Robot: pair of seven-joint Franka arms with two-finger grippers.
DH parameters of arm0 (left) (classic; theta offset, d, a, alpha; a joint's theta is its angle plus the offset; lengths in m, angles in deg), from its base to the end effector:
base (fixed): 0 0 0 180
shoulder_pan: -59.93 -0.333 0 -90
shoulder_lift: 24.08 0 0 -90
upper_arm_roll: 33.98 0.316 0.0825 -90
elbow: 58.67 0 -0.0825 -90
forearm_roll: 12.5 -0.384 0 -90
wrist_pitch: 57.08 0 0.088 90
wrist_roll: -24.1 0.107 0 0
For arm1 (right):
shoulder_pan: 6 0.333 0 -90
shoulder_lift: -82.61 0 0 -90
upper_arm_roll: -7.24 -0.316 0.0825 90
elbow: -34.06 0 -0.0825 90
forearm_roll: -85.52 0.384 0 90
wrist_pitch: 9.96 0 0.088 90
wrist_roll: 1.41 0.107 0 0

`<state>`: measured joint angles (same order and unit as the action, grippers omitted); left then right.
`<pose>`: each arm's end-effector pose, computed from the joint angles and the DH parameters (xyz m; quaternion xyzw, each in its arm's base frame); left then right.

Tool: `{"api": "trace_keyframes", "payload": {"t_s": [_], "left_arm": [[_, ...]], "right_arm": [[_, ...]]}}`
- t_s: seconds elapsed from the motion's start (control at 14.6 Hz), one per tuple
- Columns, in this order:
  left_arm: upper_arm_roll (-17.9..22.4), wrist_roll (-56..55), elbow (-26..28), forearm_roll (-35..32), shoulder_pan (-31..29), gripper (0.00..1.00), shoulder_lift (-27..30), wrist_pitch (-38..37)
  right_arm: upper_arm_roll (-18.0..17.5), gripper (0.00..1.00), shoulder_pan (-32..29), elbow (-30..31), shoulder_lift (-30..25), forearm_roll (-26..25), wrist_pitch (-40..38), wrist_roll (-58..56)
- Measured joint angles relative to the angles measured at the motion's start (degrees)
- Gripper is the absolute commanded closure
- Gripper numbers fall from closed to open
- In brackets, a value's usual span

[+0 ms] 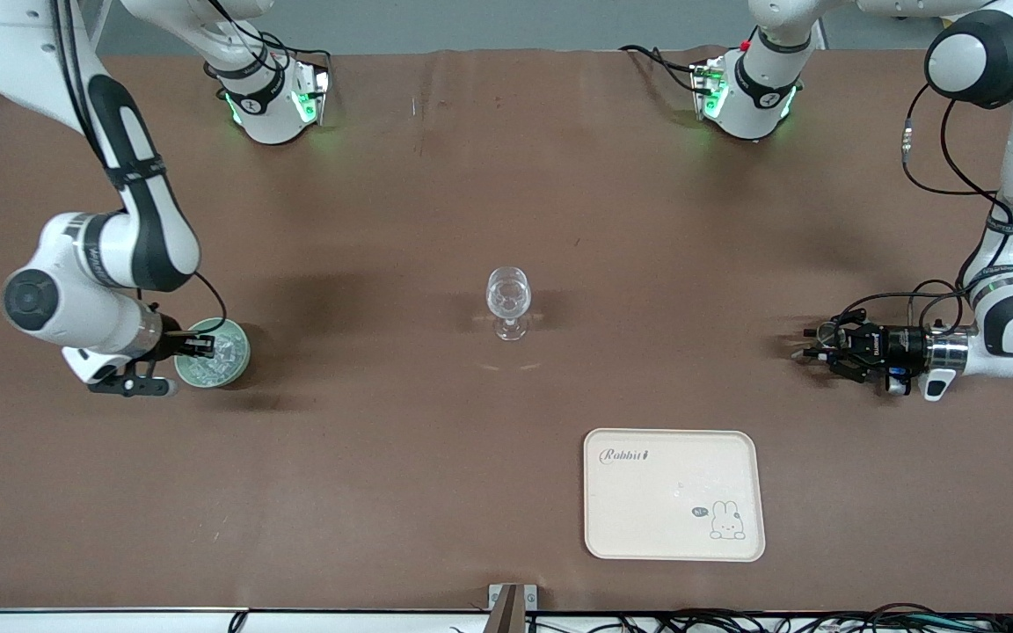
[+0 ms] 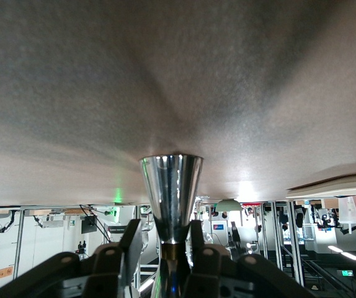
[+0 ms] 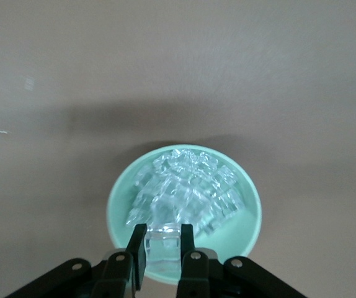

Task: Pour wine and add ice with both arms
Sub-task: 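Lift the ice cube with the right gripper while the left gripper lifts the jigger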

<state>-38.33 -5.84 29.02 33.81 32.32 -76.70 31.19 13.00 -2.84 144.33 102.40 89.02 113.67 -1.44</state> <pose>0.5887 0.1716 0.1090 0.6547 0.5084 -0.4237 0.3652 0.6068 -0.0225 0.3032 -0.9977 0.0387 0.0548 0.0086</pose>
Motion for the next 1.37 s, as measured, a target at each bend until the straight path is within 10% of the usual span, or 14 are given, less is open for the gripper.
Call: {"api": "trace_keyframes", "payload": {"t_s": [0.82, 1.37], "left_arm": [[0.0, -1.3, -0.2, 2.1, 0.0, 0.95, 0.0, -0.2], [-8.4, -2.0, -2.3, 2.1, 1.2, 0.99, 0.3, -0.1]], "right_arm": [[0.6, 1.0, -6.8, -30.9, -14.1, -0.3, -41.3, 0.7], [0.0, 1.0, -6.7, -34.3, -13.0, -1.7, -44.2, 0.1]]}}
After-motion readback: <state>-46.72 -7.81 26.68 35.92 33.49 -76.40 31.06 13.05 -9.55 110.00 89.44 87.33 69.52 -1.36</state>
